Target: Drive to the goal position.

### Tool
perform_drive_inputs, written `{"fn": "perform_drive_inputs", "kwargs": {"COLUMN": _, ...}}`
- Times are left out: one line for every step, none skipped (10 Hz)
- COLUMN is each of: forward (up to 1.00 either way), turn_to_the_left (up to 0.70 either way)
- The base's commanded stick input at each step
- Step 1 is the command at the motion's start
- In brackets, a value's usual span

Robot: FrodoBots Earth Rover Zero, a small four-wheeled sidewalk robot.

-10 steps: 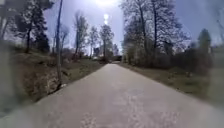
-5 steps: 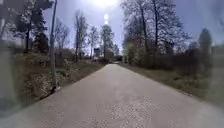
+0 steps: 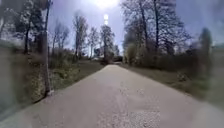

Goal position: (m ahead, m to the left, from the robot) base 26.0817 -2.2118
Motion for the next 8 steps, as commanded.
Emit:
{"fn": "perform_drive_inputs", "kwargs": {"forward": 0.70, "turn_to_the_left": 0.00}}
{"fn": "perform_drive_inputs", "kwargs": {"forward": 0.70, "turn_to_the_left": 0.00}}
{"fn": "perform_drive_inputs", "kwargs": {"forward": 0.70, "turn_to_the_left": 0.00}}
{"fn": "perform_drive_inputs", "kwargs": {"forward": 0.70, "turn_to_the_left": 0.00}}
{"fn": "perform_drive_inputs", "kwargs": {"forward": 0.70, "turn_to_the_left": 0.00}}
{"fn": "perform_drive_inputs", "kwargs": {"forward": 0.70, "turn_to_the_left": 0.00}}
{"fn": "perform_drive_inputs", "kwargs": {"forward": 0.70, "turn_to_the_left": 0.00}}
{"fn": "perform_drive_inputs", "kwargs": {"forward": 0.70, "turn_to_the_left": 0.00}}
